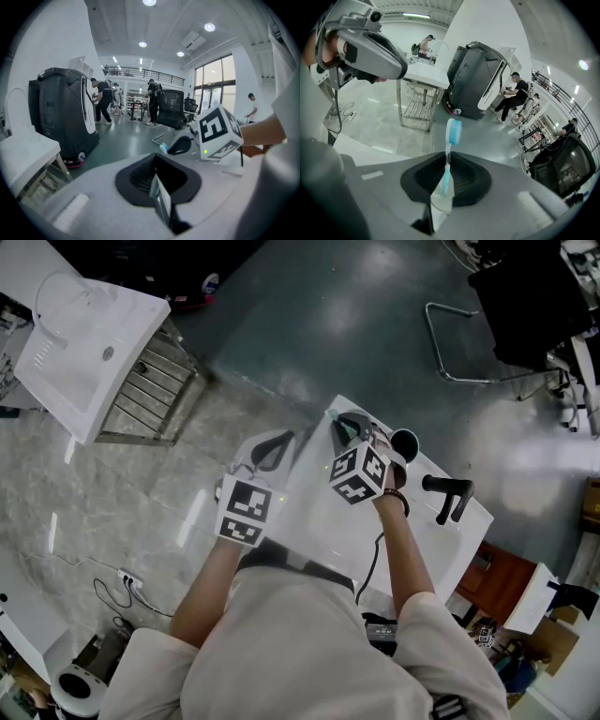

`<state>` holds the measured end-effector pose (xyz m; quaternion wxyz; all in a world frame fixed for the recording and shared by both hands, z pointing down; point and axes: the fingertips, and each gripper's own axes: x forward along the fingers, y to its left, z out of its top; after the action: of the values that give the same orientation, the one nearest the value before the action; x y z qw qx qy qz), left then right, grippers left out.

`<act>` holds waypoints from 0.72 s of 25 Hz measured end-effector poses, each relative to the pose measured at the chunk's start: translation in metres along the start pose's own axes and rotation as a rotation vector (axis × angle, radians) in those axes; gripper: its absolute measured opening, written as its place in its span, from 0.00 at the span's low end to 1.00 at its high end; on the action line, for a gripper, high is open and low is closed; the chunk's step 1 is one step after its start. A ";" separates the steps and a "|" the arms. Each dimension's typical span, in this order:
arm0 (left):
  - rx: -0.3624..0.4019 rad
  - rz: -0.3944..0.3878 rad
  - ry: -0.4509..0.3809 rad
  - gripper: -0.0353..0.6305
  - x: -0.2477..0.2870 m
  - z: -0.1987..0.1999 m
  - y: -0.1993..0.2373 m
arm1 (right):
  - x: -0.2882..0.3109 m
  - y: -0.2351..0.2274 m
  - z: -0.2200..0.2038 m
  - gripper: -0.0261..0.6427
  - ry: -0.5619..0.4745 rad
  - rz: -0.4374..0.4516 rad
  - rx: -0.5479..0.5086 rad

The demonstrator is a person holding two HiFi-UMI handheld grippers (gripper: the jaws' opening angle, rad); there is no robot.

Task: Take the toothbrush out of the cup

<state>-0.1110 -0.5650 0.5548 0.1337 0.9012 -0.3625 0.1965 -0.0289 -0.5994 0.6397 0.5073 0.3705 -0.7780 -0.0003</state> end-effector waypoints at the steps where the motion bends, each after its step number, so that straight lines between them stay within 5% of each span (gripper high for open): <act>1: 0.001 0.000 0.000 0.05 0.000 0.000 -0.001 | 0.000 0.000 0.000 0.09 0.003 -0.006 -0.012; 18: 0.047 -0.002 -0.028 0.05 -0.017 0.016 -0.047 | -0.060 -0.021 -0.005 0.08 -0.076 -0.110 -0.014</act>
<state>-0.0849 -0.5279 0.5279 0.1078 0.9071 -0.3586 0.1924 -0.0004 -0.5783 0.5871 0.4792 0.4089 -0.7752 -0.0477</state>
